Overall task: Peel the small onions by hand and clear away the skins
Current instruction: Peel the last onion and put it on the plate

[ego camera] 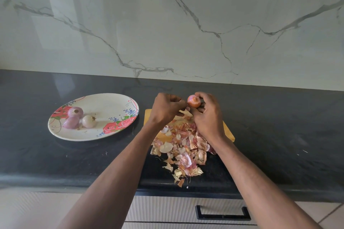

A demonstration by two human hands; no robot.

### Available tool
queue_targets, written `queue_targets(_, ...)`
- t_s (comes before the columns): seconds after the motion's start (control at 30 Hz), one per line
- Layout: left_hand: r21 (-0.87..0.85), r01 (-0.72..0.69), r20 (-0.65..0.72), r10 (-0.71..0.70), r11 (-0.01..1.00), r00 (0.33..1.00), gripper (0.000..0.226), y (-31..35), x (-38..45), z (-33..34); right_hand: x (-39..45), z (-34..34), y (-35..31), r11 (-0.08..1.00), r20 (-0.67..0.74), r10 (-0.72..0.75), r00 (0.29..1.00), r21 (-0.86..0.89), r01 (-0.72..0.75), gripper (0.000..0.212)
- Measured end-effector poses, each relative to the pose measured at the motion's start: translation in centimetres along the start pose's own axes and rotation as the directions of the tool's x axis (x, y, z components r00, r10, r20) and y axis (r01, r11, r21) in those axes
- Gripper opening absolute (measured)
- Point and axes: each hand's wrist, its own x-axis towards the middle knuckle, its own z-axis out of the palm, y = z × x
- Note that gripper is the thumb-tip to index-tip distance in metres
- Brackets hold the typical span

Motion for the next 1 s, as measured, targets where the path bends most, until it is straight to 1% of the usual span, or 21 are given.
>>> queue_targets(0.1, 0.066, 0.034, -0.038, -0.031, 0.997, 0.999, 0.015, -0.6, 0.4, -0.1, 0.2, -0.2, -0.3, 0.988, -0.008, 0.117, 0.993, 0.106, -0.116, 0.043)
queue_targets(0.2, 0.144, 0.051, -0.072, -0.041, 0.988, 0.997, 0.016, -1.1, 0.7, -0.4, 0.4, -0.5, -0.6, 0.922, 0.035, 0.259, 0.965, 0.288, -0.258, 0.045)
queue_targets(0.27, 0.181, 0.049, -0.066, -0.038, 0.982, 0.997, 0.021, -1.1, 0.6, -0.4, 0.6, -0.7, -0.3, 0.882, 0.088, 0.291, 0.953, 0.362, -0.303, 0.04)
queue_targets(0.33, 0.183, 0.035, -0.059, -0.025, 0.982, 0.998, 0.026, -1.1, 0.6, -0.4, 0.8, -0.7, -0.2, 0.848, 0.125, 0.312, 0.942, 0.409, -0.336, 0.04)
queue_targets(0.37, 0.15, 0.036, -0.059, -0.028, 0.988, 0.998, 0.024, -0.9, 0.6, -0.4, 0.9, -0.8, -0.3, 0.837, 0.137, 0.328, 0.935, 0.416, -0.355, 0.042)
queue_targets(0.43, -0.03, 0.073, -0.027, -0.074, 0.997, 0.997, 0.019, -0.4, 0.5, -0.6, 1.1, -0.9, -0.6, 0.793, 0.185, 0.355, 0.916, 0.458, -0.4, 0.042)
queue_targets(0.5, -0.224, 0.118, 0.058, -0.108, 0.967, 0.992, 0.018, 0.1, 0.4, -0.9, 1.2, -1.0, -0.7, 0.728, 0.244, 0.374, 0.895, 0.52, -0.446, 0.04)
queue_targets(0.53, -0.277, 0.132, 0.093, -0.11, 0.952, 0.99, 0.018, 0.4, 0.4, -1.0, 1.2, -1.0, -0.7, 0.701, 0.261, 0.385, 0.885, 0.541, -0.464, 0.037)
queue_targets(0.6, -0.314, 0.144, 0.118, -0.112, 0.938, 0.987, 0.016, 0.6, 0.2, -1.2, 1.1, -1.0, -0.7, 0.659, 0.279, 0.403, 0.871, 0.573, -0.488, 0.031)
queue_targets(0.63, -0.317, 0.145, 0.122, -0.111, 0.937, 0.986, 0.015, 0.7, 0.1, -1.2, 1.1, -1.1, -0.7, 0.654, 0.283, 0.406, 0.869, 0.574, -0.493, 0.028)
queue_targets(0.8, -0.321, 0.17, 0.16, -0.123, 0.932, 0.979, 0.016, 1.1, -0.2, -1.4, 1.0, -1.1, -0.5, 0.675, 0.296, 0.389, 0.872, 0.552, -0.489, 0.029)
queue_targets(0.9, -0.322, 0.215, 0.188, -0.16, 0.922, 0.969, 0.021, 1.2, -0.3, -1.2, 0.9, -1.0, -0.6, 0.715, 0.267, 0.373, 0.888, 0.527, -0.459, 0.031)
queue_targets(1.0, -0.357, 0.24, 0.188, -0.182, 0.903, 0.965, 0.021, 1.3, -0.5, -1.0, 0.9, -1.0, -0.7, 0.74, 0.241, 0.369, 0.898, 0.509, -0.44, 0.032)
